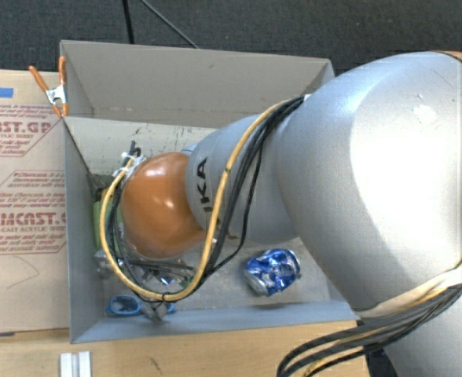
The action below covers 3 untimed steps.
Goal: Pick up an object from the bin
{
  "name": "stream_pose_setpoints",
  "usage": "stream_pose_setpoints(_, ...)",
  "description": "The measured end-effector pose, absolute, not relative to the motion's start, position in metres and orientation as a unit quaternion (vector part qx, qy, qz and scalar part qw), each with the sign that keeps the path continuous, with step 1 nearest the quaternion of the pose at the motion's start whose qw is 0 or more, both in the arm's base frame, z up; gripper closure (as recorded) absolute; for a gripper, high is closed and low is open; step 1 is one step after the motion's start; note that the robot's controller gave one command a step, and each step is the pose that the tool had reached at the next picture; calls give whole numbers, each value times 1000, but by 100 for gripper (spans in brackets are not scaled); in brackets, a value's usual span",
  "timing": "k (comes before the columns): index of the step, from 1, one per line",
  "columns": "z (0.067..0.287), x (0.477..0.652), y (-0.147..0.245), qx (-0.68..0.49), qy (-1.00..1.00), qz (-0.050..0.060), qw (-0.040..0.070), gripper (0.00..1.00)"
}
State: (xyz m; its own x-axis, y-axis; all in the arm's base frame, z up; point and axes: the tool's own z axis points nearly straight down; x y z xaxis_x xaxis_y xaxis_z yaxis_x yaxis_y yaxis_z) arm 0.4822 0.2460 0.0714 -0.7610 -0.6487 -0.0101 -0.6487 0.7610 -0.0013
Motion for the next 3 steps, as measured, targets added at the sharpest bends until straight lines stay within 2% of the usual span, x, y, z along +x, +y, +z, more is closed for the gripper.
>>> stream_pose_setpoints(1,70,480,239,-587,810,1,1,0)
stream_pose_setpoints(2,69,484,170,-789,615,1,0,0)
stream_pose_setpoints(3,69,484,112,-861,508,0,0,0)
